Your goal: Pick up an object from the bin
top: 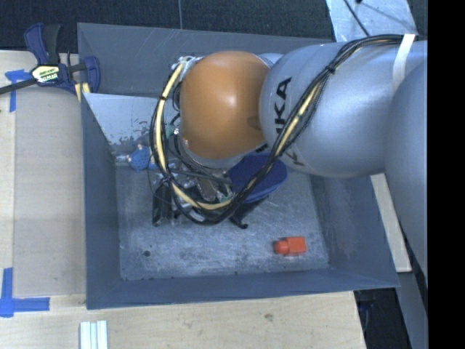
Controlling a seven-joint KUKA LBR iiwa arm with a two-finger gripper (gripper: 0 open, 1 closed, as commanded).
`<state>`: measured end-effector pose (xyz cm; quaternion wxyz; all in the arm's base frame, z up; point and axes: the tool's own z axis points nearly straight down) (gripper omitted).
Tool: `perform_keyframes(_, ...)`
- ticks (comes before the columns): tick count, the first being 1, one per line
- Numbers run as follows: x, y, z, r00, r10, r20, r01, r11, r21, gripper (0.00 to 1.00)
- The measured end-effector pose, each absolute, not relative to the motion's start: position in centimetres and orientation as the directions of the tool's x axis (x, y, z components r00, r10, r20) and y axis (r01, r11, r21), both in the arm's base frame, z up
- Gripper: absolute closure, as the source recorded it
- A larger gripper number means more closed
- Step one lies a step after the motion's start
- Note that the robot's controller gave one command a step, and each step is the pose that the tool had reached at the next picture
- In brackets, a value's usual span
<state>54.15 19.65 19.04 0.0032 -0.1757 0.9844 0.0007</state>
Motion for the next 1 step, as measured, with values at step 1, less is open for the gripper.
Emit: perform_keyframes(1,52.96,17.36,25.15,-0.798,-0.602,-0.002,-0.602,0.798,-0.001,1.0)
